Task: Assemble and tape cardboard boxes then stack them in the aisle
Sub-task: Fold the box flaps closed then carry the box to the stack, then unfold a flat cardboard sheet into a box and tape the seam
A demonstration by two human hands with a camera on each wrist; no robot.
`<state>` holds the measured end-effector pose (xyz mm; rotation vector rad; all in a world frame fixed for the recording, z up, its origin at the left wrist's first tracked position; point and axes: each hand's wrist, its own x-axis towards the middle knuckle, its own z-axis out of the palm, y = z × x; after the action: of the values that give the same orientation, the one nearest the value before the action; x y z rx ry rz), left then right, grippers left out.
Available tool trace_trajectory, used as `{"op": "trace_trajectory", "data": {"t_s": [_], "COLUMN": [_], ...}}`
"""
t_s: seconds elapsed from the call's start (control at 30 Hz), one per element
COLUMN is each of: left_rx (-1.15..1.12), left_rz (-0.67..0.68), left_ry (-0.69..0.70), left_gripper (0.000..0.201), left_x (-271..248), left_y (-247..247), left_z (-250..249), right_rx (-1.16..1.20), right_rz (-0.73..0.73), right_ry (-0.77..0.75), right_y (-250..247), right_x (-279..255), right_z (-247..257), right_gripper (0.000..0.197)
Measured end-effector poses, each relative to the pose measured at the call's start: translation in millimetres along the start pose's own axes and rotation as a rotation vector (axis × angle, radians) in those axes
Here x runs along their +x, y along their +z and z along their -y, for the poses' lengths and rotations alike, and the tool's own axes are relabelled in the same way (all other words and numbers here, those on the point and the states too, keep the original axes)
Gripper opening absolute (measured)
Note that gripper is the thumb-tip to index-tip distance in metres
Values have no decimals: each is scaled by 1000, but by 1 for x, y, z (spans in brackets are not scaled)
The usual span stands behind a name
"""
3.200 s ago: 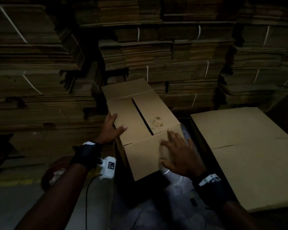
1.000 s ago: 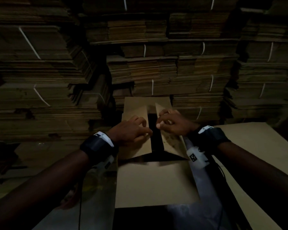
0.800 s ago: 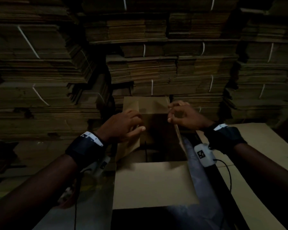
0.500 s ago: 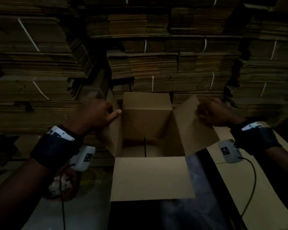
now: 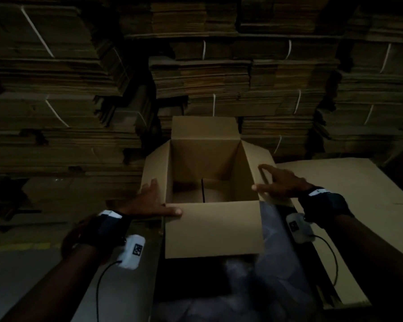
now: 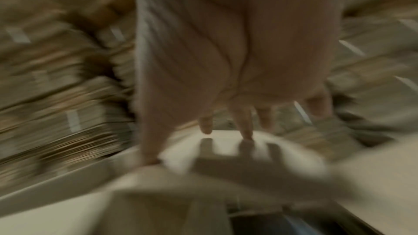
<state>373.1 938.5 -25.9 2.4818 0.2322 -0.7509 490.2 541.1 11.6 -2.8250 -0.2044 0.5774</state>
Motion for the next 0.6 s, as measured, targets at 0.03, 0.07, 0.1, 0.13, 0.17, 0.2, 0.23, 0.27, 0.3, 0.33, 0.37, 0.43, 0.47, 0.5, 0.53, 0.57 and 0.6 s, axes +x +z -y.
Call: {"op": "trace_trajectory", "data": {"t_s": [0.03,0.07,0.1,0.13,0.17,0.2,0.23,0.27,0.3,0.33,0.37,0.43,0.47,0.5,0.53,0.57,0.6], "left_rx": [-47,-93,-136,-189,-244,-292,-330,-364,-386,-401,-405,-369,-347,-352,-388,-447,-520], "left_rz": [-17,-34,-55,-79,-110,-155,-206,-263,-327,-396,-465,-591,-649,-704,-757,-810,-862], "left_ry": [7,7,4,10,21,36,44,41,41,45,46,36,22,3,-22,-49,-77], "left_gripper": [158,153,148,145,143,141,139,136,130,124,117,104,100,100,102,106,112], "left_x": [-2,-4,-6,-6,-7,-6,-6,-4,-4,-4,-5,-12,-16,-20,-25,-30,-35], "left_y": [6,11,18,26,35,46,57,70,81,91,99,110,113,117,119,122,126], "left_z": [-2,-5,-7,-11,-13,-15,-16,-14,-15,-17,-19,-18,-17,-13,-8,-2,4], "right_rx": [-44,-129,-225,-294,-328,-329,-304,-274,-254,-260,-277,-261,-231,-194,-135,-71,-17], "right_rz": [-59,-122,-171,-200,-198,-179,-164,-171,-191,-206,-209,-181,-171,-162,-151,-126,-102], "right_ry": [-42,-98,-143,-175,-200,-219,-232,-251,-274,-299,-333,-419,-477,-536,-584,-617,-650], "right_y": [-1,-1,1,5,11,18,25,34,40,47,53,64,68,71,73,76,80], "right_x": [-2,-7,-13,-19,-24,-29,-34,-37,-40,-42,-43,-43,-45,-48,-50,-52,-53], "right_z": [2,7,15,22,30,38,48,57,66,73,83,108,120,134,146,157,166], "right_gripper": [99,89,80,72,64,56,50,45,41,40,42,52,57,57,49,38,28]}}
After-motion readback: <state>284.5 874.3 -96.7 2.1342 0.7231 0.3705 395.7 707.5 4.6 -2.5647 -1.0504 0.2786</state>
